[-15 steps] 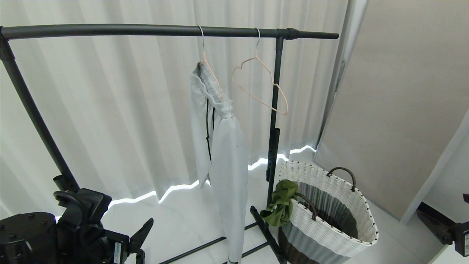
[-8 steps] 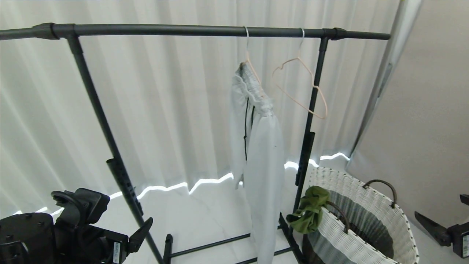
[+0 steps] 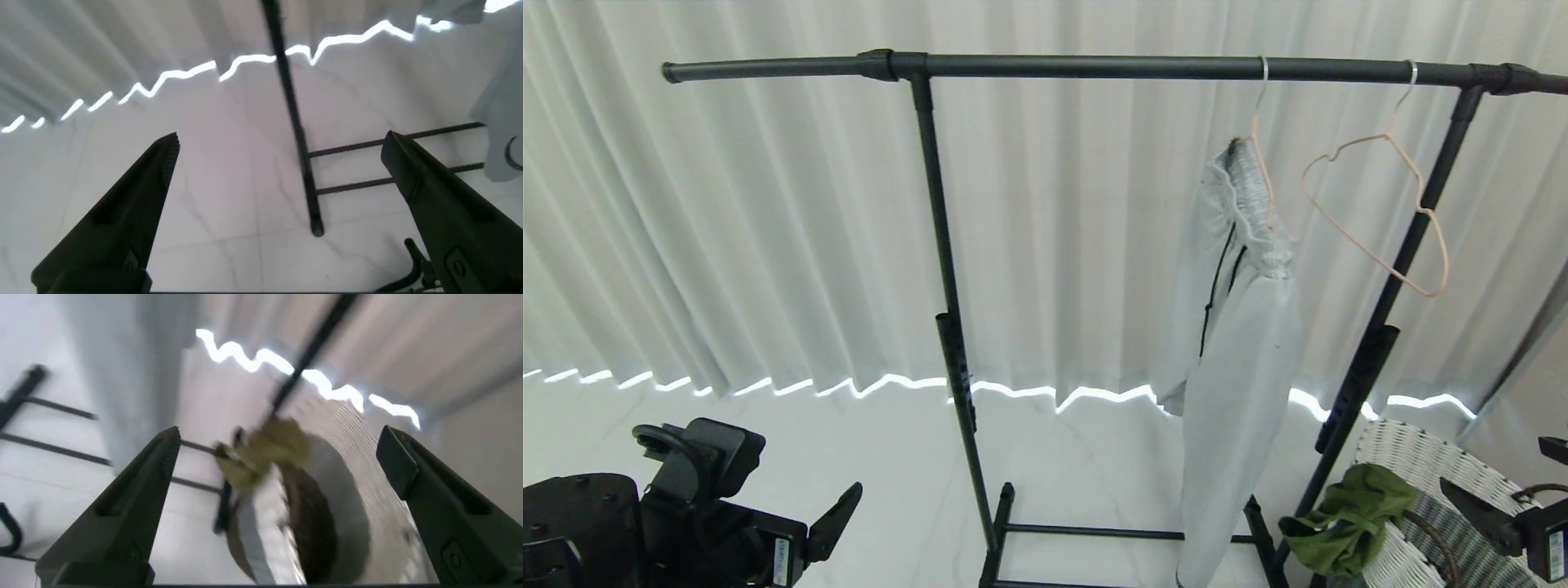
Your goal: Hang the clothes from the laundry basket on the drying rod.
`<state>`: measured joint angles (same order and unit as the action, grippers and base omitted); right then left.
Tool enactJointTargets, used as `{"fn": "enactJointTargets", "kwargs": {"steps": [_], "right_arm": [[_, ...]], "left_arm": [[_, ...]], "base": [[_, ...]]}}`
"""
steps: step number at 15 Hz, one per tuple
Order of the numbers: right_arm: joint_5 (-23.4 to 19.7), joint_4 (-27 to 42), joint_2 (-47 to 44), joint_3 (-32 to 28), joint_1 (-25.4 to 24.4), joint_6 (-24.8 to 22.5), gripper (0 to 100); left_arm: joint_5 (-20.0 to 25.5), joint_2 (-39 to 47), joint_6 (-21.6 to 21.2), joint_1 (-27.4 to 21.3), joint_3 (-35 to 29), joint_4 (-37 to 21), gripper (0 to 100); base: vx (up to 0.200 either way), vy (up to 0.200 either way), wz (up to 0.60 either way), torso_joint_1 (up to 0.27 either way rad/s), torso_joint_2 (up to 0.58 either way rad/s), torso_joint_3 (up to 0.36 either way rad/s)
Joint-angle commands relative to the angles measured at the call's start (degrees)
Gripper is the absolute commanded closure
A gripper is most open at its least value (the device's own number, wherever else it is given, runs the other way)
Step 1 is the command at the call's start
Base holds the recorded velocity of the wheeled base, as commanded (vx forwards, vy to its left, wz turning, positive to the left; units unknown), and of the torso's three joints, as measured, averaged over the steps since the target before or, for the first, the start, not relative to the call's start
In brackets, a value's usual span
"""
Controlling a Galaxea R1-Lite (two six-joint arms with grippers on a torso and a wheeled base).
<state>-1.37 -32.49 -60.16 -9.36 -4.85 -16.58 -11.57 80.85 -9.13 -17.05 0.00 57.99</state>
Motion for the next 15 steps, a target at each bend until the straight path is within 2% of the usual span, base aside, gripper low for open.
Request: {"fn": "enactJointTargets", "kwargs": {"steps": [1,11,15], "right_arm": [[0.0,0.0,0.1,0.5,-0.7,0.0,0],[0.0,0.1,1.4,0.7,-0.8,0.0,0],[0.0,0.1,1.4,0.9,-0.7,0.1,0]], "left_arm": [[0.0,-0.2,0.0,0.0,0.0,0.0,0],[0.0,-1.0,0.0,0.0,0.0,0.0,0],[-0.1,-2.0,0.0,-0.1,0.0,-0.1,0]], "base": [[0.0,0.0,0.0,0.0,0.0,0.0],[0.0,0.0,0.0,0.0,0.0,0.0],[0.0,0.0,0.0,-0.107,0.35,0.233]]}}
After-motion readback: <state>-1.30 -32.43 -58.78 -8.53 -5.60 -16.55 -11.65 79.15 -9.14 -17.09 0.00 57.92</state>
